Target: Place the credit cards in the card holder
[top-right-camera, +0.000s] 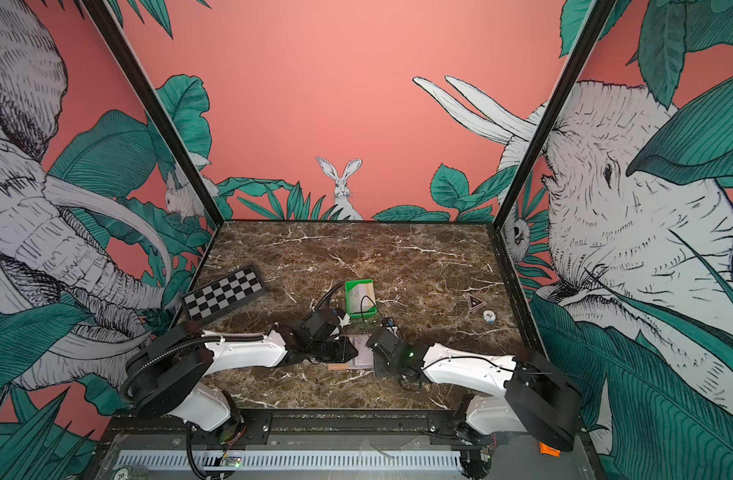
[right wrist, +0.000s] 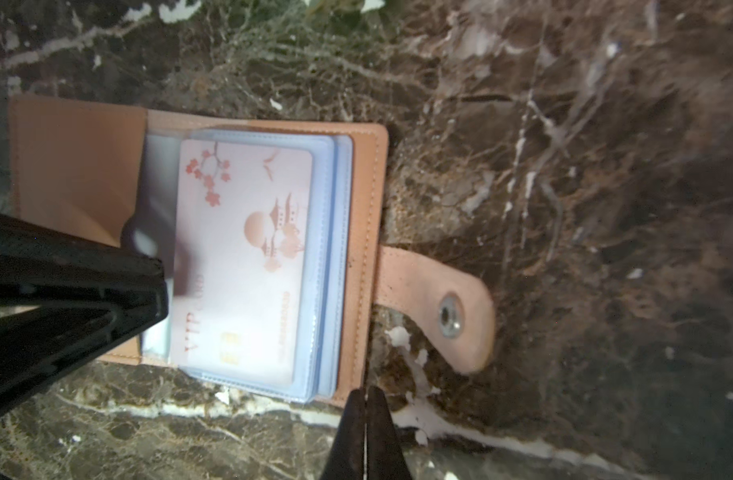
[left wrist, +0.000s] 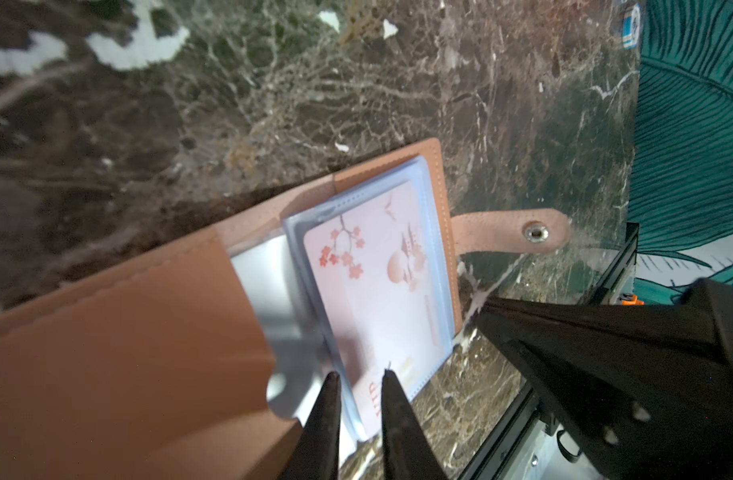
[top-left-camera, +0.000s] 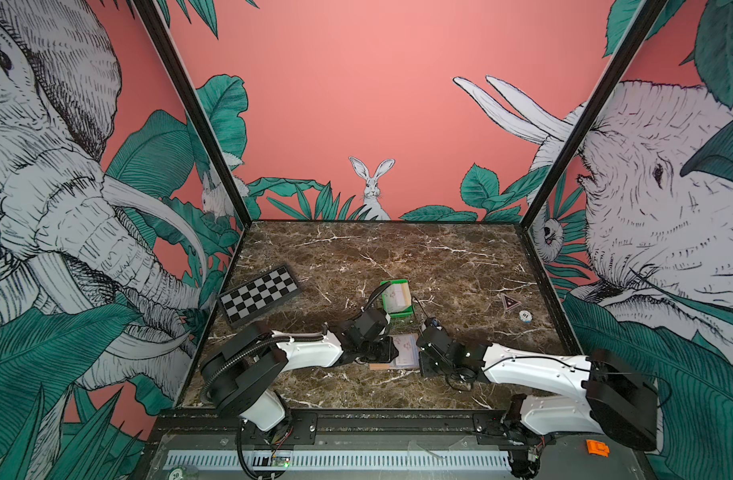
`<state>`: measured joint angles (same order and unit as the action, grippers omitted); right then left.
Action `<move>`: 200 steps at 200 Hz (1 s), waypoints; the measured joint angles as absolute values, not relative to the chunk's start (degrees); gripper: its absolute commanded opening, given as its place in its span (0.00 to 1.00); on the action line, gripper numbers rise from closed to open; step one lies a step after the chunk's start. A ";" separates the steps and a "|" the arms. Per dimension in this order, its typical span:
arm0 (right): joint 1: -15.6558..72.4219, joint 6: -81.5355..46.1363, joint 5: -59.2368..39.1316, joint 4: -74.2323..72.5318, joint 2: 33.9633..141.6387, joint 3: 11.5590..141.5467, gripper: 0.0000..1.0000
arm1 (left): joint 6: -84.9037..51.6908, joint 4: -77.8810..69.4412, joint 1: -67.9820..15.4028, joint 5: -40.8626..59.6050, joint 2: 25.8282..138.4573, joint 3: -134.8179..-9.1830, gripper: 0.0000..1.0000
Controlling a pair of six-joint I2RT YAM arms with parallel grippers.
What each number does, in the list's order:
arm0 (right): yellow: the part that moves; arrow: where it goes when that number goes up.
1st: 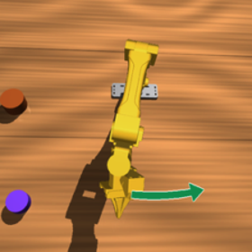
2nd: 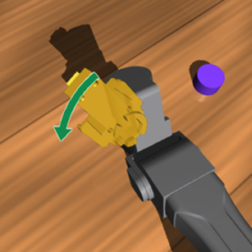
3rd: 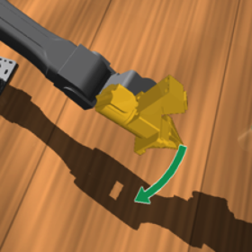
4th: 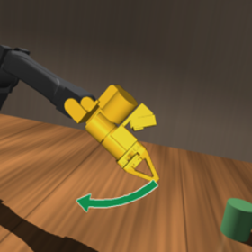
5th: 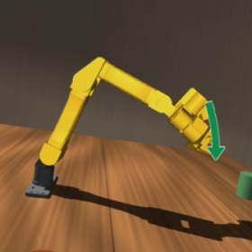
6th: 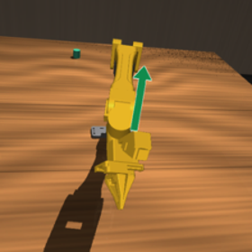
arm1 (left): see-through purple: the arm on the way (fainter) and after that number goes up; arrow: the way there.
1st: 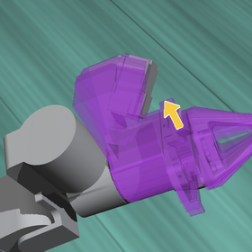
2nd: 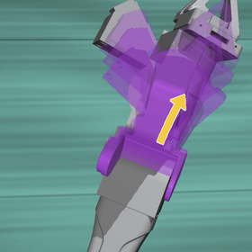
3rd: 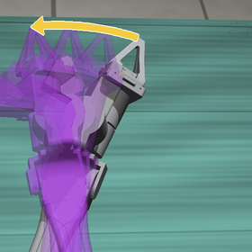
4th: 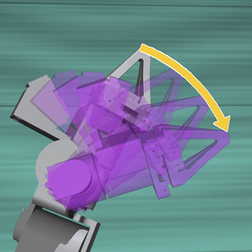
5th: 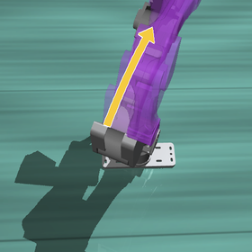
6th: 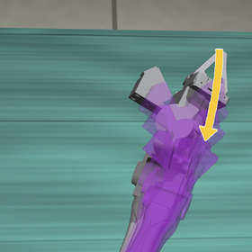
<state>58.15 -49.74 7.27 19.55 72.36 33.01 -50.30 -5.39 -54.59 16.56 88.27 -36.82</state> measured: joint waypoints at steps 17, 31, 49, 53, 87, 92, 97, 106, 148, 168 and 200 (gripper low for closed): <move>58.13 -49.76 8.01 20.60 70.67 33.01 0.07 | -50.28 -5.37 -54.59 16.53 88.53 -37.41 0.17; 58.11 -49.76 8.21 21.12 69.97 33.06 0.07 | -50.26 -5.41 -54.59 16.45 88.86 -37.69 0.15; 57.91 -49.74 8.12 21.34 69.52 33.06 0.08 | -50.22 -5.04 -54.61 15.97 89.21 -37.69 0.11; 57.80 -49.76 8.03 21.26 69.47 33.06 0.08 | -50.22 -4.93 -54.61 15.88 89.25 -37.69 0.09; 56.12 -49.74 6.04 19.77 69.23 33.06 0.09 | -49.89 -3.33 -54.61 15.09 89.34 -37.76 0.06; 55.72 -49.74 5.56 19.40 69.17 33.06 0.10 | -49.89 -3.16 -54.61 15.03 89.36 -37.78 0.06; 55.31 -49.74 5.08 18.98 69.14 33.06 0.10 | -49.89 -3.05 -54.61 14.94 89.38 -37.78 0.06; 54.65 -49.74 4.27 18.26 69.01 33.06 0.11 | -49.89 -3.05 -54.61 14.90 89.52 -37.78 0.06; 51.16 -49.74 -0.95 13.58 68.82 32.95 0.15 | -49.91 -3.22 -54.61 14.98 90.54 -37.80 0.12; 50.33 -49.74 -2.42 12.36 68.82 32.84 0.15 | -49.93 -3.62 -54.61 15.09 90.70 -37.80 0.12; 49.87 -49.74 -3.62 11.14 68.82 32.49 0.15 | -49.93 -3.77 -54.61 15.07 90.74 -37.80 0.10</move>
<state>49.87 -49.74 -3.62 11.14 68.82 32.49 -49.93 -3.77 -54.61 15.07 90.74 -37.80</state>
